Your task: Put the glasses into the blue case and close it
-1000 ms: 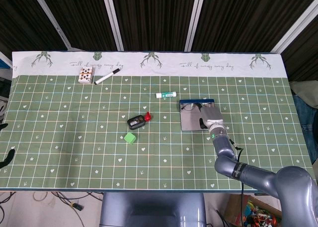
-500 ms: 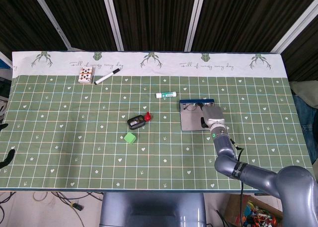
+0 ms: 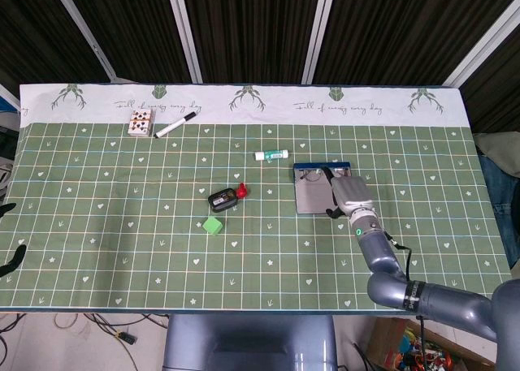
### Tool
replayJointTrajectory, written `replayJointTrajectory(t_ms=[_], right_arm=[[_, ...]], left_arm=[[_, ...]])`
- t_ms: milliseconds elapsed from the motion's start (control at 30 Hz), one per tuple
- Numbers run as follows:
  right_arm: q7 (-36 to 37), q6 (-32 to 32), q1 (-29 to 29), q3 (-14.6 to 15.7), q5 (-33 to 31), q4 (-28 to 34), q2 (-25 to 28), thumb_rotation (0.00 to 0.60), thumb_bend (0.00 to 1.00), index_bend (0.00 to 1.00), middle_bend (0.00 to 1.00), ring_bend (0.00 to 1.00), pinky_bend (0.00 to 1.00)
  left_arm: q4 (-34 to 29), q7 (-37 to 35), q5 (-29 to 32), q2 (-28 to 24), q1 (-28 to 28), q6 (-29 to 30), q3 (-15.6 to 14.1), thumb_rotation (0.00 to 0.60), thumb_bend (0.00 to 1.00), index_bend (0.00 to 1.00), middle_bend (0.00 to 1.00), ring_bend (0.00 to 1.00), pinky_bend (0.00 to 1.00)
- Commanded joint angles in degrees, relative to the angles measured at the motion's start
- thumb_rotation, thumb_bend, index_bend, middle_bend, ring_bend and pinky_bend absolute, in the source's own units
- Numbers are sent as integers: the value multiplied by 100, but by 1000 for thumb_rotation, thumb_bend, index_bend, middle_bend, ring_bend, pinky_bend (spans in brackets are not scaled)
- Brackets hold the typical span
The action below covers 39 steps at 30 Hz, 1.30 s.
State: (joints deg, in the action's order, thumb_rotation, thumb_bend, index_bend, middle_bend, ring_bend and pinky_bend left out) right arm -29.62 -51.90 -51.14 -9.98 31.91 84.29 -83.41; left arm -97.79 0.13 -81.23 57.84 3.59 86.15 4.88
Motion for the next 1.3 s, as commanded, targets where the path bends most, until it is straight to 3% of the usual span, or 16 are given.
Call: replayJointTrajectory(t_ms=[33,133,233,600,967,1300], right_arm=[[185,-369,281,145,511,359,228,600,141,26,348,374,312],[415,-579,460,184,867,437,209,600,114,27,212,228,224],[620,-744,603,222,1213,360,135,600,111,27,136,150,196],[1119,-1155,879,337,2286,-755,-613,600,109,33,73,109,189],[1092,-902,868,266,2484,-1319,-1007,600,109,46,54,96,172],[1015,-809,857,141,2582,-1626,-1245,600,110,181,61,101,172]], left_arm=[[0,14,-9,7,-1,13,2,600,320,183,0,0,0],[-4,14,-22,12,-3,25,-1,600,319,183,0,0,0],[1,26,-31,16,1,16,-8,600,320,183,0,0,0],[15,60,-24,33,-5,29,-9,600,320,185,0,0,0],[27,64,-9,35,1,12,-6,600,320,188,0,0,0],[45,57,20,34,9,-16,-1,600,320,188,0,0,0]])
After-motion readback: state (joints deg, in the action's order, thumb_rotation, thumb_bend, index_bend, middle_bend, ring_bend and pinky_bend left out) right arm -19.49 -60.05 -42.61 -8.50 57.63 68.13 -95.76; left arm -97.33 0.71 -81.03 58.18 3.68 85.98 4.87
